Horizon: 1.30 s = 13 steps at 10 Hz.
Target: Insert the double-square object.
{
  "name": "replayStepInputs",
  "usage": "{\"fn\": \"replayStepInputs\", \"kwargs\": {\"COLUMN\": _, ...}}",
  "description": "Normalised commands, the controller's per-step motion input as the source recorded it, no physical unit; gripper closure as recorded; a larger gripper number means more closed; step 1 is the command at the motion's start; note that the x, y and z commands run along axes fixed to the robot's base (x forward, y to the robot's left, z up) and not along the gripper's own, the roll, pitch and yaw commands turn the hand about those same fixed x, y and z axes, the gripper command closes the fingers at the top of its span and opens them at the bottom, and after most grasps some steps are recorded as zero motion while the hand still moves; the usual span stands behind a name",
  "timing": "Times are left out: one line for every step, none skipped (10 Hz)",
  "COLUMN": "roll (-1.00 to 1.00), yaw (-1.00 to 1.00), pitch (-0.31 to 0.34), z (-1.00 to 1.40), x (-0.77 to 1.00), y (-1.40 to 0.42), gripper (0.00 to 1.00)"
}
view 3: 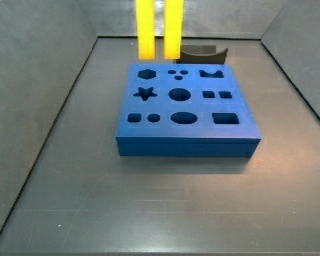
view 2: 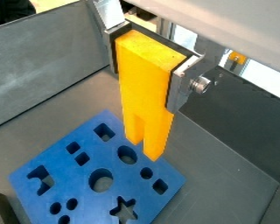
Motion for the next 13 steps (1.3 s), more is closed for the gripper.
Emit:
{"fn": "replayStepInputs", "kwargs": {"roll": 0.05, "yaw": 0.00, "pitch": 0.000, "z": -0.18, "x": 0.42, "y": 0.09, "gripper": 1.00}}
{"fn": "replayStepInputs", "kwargs": {"roll": 0.15, "yaw": 0.00, "pitch": 0.000, "z": -0.25, "x": 0.74, "y": 0.22, "gripper": 1.00}}
{"fn": "replayStepInputs", "kwargs": {"roll": 0.18, "yaw": 0.00, "pitch": 0.027, "z": -0.28, "x": 0.99, "y": 0.33, "gripper": 1.00}}
{"fn": "replayStepInputs", "kwargs": {"roll": 0.21, "yaw": -0.05, "pitch": 0.027, "z": -0.28, "x": 1.00, "y": 0.32, "gripper": 1.00}}
{"fn": "replayStepInputs", "kwargs": {"roll": 0.21, "yaw": -0.06, "pitch": 0.029, "z": -0.29, "x": 1.00, "y": 0.30, "gripper": 1.00}}
{"fn": "replayStepInputs", "kwargs": {"roll": 0.21, "yaw": -0.11, "pitch": 0.014, "z": -0.30, "x": 1.00, "y": 0.30, "gripper": 1.00}}
{"fn": "replayStepInputs", "kwargs": {"roll": 0.19, "yaw": -0.15, "pitch": 0.000, "z": -0.27, "x": 1.00, "y": 0.29, "gripper": 1.00}}
{"fn": "replayStepInputs", "kwargs": {"roll": 0.15, "yaw": -0.21, "pitch": 0.000, "z": -0.18, "x": 1.00, "y": 0.25, "gripper": 1.00}}
{"fn": "replayStepInputs", "kwargs": {"roll": 0.08, "yaw": -0.20, "pitch": 0.000, "z": -0.28, "x": 1.00, "y": 0.15, "gripper": 1.00}}
{"fn": "replayStepInputs", "kwargs": {"roll": 0.05, "yaw": -0.19, "pitch": 0.000, "z": -0.30, "x": 1.00, "y": 0.17, "gripper": 1.00}}
{"fn": "replayStepInputs", "kwargs": {"roll": 0.05, "yaw": -0.16, "pitch": 0.000, "z": -0.29, "x": 1.00, "y": 0.16, "gripper": 1.00}}
{"fn": "replayStepInputs", "kwargs": {"roll": 0.04, "yaw": -0.11, "pitch": 0.033, "z": -0.26, "x": 1.00, "y": 0.12, "gripper": 1.00}}
{"fn": "replayStepInputs", "kwargs": {"roll": 0.00, "yaw": -0.06, "pitch": 0.059, "z": -0.24, "x": 1.00, "y": 0.09, "gripper": 1.00}}
